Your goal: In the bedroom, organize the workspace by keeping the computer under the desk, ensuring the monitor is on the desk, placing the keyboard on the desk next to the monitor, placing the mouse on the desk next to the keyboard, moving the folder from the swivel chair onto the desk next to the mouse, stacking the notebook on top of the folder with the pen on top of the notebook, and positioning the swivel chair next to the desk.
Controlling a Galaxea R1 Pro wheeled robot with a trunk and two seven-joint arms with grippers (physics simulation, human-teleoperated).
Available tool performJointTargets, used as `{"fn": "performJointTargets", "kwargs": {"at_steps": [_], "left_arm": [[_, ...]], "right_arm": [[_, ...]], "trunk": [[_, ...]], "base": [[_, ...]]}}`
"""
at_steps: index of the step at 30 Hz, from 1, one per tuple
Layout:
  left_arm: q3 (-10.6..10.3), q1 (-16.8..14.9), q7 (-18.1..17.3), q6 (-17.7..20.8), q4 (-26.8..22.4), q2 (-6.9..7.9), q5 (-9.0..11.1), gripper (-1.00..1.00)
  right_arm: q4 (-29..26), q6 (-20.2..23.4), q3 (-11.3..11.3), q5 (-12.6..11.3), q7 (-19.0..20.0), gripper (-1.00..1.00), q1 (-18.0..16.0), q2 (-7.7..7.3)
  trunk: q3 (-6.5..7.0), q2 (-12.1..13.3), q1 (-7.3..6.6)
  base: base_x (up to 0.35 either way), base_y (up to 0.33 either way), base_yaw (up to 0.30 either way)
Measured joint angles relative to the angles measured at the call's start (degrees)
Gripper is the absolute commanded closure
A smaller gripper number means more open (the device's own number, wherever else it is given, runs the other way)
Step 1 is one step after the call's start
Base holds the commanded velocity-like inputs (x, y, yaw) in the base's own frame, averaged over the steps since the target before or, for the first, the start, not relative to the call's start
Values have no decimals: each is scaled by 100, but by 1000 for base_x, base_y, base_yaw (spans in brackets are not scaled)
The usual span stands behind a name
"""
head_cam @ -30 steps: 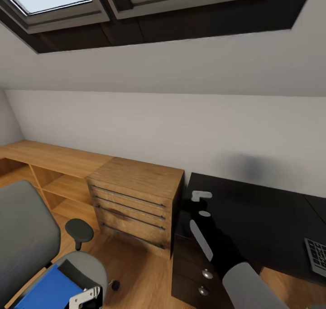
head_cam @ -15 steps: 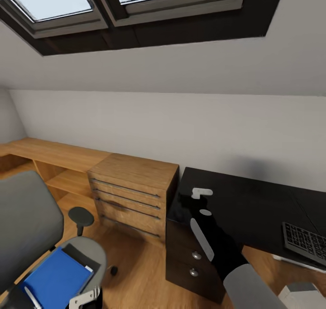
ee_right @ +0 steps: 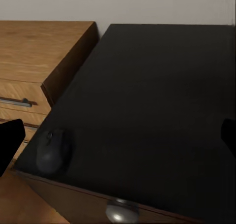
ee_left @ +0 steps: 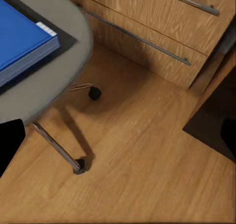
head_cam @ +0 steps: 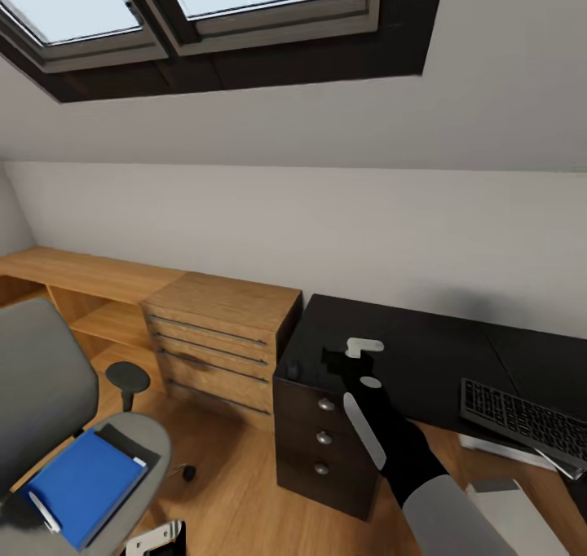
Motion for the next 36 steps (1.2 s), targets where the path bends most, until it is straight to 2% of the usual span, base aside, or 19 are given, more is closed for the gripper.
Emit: {"fn": "performJointTargets", "kwargs": {"at_steps": [13,21,30,36], "left_arm": [[-6,0,-6,4,100,-17,4,-100],[-6,1,-7,4,143,-20,2,-100],[-6,2,-7,4,156,-20,2,-100],[-8,0,-6,4,167,-20,10,-100]], "right_arm": [[11,-1,-14,-130,7,-100,3,-87],[-25,5,-15,-255,-2,-100,0,-94],[-158,6,-219,-328,-6,-100,18,-93],[-163,-1,-249,-332,-6,-100,86,-101]], "trunk": [[18,0,0],[19,0,0],[20,0,0],[20,0,-1]], "base": [[-8,-20,-256],[0,-1,-67],[0,0,-15],[0,0,-238]]}}
